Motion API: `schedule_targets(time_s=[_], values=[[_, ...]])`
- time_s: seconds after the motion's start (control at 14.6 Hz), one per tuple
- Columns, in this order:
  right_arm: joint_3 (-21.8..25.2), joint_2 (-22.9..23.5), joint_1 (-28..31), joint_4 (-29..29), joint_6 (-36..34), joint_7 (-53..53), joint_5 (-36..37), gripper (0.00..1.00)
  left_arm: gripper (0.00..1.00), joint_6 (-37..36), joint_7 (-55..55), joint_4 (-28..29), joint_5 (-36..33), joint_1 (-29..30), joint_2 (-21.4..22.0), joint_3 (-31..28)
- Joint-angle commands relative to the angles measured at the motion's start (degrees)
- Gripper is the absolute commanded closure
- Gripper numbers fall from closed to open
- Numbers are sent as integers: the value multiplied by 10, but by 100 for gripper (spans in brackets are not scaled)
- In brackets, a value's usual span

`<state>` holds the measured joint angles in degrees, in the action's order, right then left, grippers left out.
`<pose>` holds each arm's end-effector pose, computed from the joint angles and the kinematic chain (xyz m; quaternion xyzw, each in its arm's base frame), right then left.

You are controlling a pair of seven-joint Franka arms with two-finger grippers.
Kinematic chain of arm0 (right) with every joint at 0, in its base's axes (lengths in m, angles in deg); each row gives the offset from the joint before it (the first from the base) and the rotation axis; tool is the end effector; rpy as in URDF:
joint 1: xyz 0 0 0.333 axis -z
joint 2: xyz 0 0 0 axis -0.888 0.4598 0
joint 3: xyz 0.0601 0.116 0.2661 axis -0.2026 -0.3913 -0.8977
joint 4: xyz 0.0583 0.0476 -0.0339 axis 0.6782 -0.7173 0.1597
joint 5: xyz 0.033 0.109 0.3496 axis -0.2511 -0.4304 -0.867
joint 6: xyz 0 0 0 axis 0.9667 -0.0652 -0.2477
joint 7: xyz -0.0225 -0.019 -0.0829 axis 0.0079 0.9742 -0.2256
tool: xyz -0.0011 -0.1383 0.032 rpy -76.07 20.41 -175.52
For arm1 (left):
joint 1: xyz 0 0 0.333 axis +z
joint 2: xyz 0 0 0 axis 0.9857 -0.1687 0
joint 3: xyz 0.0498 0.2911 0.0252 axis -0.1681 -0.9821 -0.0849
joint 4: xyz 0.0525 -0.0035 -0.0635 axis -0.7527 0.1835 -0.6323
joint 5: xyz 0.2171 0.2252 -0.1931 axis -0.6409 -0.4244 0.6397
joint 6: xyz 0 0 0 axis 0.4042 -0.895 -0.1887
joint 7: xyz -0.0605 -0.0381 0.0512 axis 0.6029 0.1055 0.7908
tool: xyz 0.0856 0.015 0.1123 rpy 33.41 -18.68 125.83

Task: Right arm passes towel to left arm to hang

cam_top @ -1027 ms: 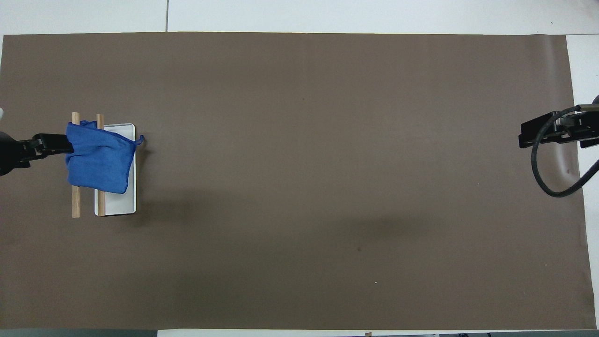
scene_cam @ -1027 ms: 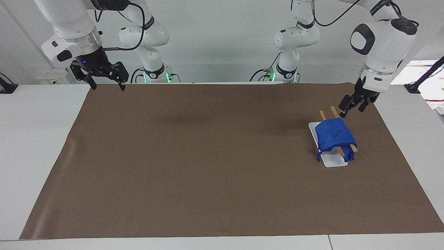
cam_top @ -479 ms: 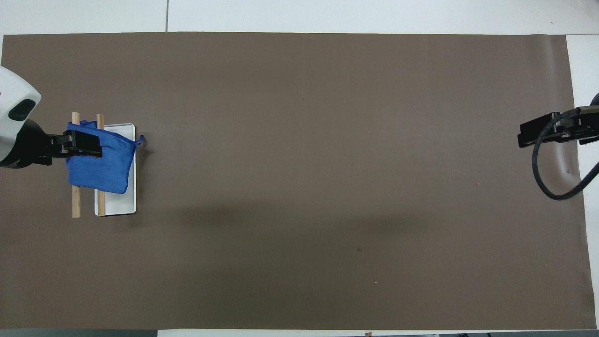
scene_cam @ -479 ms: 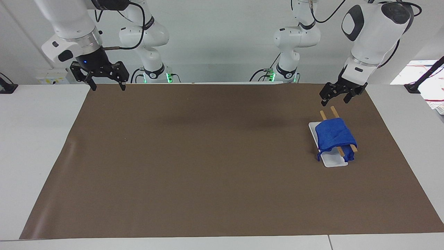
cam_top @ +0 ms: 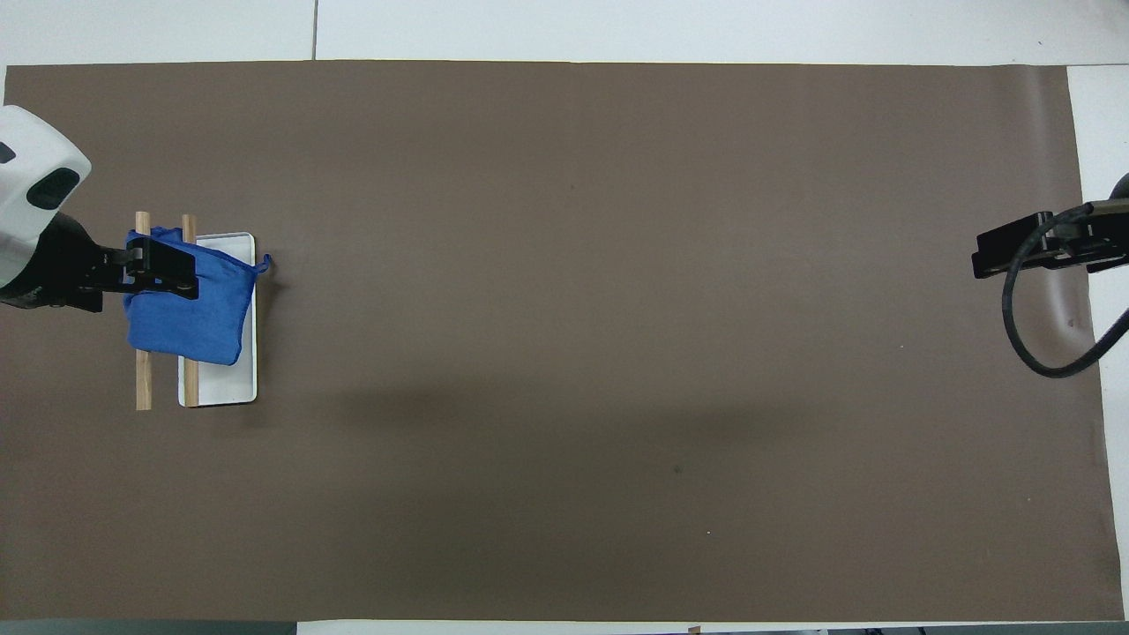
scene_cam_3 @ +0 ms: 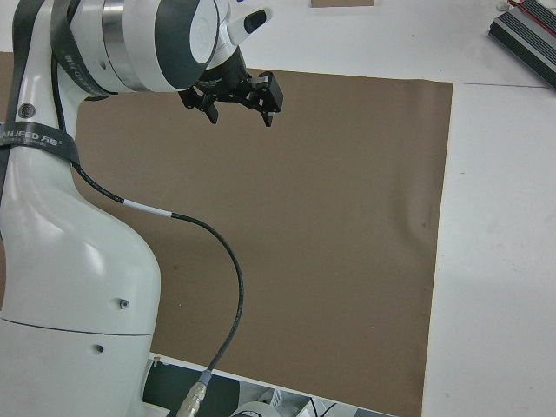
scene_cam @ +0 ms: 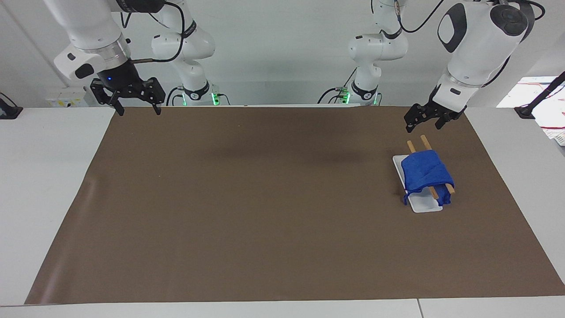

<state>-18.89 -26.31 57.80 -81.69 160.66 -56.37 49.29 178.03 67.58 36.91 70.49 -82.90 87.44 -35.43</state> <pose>0.5155 0.0201 0.5954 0.9998 0.0028 -0.0154 0.0076 0.5093 -0.0614 0.5254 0.9991 0.0203 -0.0376 0.0016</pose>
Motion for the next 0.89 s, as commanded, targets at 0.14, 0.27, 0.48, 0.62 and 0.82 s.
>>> schedule_targets(time_s=[0.14, 0.27, 0.48, 0.62, 0.82], values=[[-2, -10, 6, -13, 10, -10, -12, 0, 0, -9, 9, 12, -8, -7, 9, -7], [-2, -10, 8, -13, 10, -11, -12, 0, 0, -9, 13, 16, -8, -7, 11, -7], [-1, -12, 3, -16, 10, -12, -2, 0, 0, -12, 14, 16, -8, -7, 14, -8], [-1, -12, 6, -20, 10, -12, 0, 0, 0, -17, 17, 14, -10, -6, 14, -9], [-2, -12, 6, -20, 11, -12, -2, 0, 0, -16, 28, 13, -10, -6, 14, -9]])
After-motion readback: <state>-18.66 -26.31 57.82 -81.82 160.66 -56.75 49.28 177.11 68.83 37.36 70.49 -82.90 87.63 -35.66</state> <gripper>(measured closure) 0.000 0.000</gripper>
